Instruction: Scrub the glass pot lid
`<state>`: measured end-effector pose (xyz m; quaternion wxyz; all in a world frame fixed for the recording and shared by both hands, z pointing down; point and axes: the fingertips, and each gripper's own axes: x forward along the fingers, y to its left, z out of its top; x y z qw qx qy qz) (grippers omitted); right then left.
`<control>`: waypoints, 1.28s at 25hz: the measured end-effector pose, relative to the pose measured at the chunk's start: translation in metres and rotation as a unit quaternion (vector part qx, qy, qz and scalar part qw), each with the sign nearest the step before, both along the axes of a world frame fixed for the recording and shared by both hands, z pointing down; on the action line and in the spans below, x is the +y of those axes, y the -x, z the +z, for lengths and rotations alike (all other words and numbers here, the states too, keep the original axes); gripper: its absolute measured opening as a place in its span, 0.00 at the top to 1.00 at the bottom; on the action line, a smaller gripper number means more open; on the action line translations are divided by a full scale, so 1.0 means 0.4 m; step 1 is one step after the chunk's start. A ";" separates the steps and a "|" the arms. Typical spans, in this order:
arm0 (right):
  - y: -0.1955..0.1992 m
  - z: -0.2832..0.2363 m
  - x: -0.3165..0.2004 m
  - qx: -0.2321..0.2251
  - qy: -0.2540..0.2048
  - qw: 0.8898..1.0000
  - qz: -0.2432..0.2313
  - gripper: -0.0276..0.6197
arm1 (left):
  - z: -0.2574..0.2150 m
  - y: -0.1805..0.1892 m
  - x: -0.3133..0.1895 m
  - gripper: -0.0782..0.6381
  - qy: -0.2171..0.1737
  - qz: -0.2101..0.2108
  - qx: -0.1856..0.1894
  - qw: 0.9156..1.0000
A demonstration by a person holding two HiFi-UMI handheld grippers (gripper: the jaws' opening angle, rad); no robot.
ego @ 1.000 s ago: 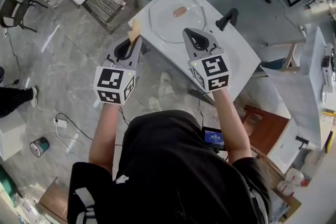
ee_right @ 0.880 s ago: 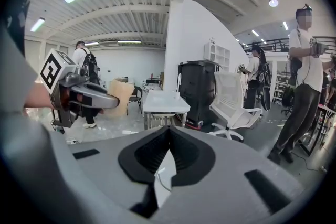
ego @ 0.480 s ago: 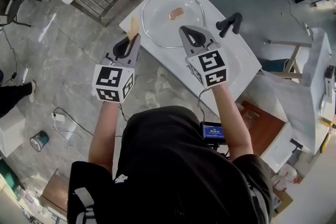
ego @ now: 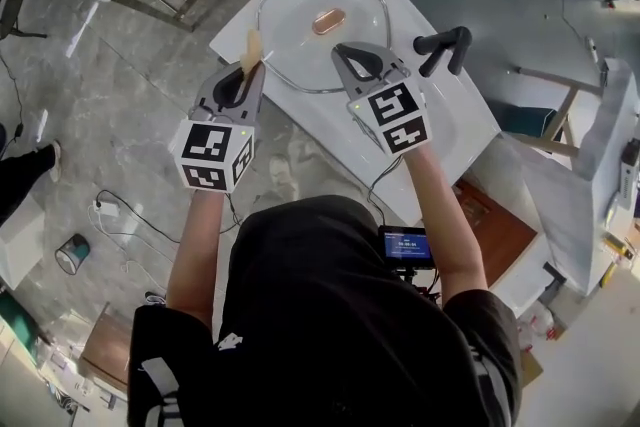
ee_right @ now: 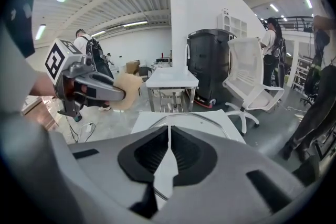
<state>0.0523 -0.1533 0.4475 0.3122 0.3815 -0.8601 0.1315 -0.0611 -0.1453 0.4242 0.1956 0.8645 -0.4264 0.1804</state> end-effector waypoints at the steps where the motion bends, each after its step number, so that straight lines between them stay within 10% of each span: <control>1: 0.003 0.013 -0.003 0.003 0.004 1.000 -0.009 0.96 | 0.012 -0.001 -0.002 0.86 0.005 -0.001 -0.001 1.000; 15: 0.045 0.233 -0.001 0.139 0.060 0.974 -0.169 0.78 | 0.129 0.037 -0.011 0.86 0.053 -0.036 -0.020 0.998; 32: 0.027 0.316 -0.033 0.169 0.085 0.969 -0.159 0.60 | 0.183 0.076 -0.026 0.86 0.072 -0.056 -0.030 0.995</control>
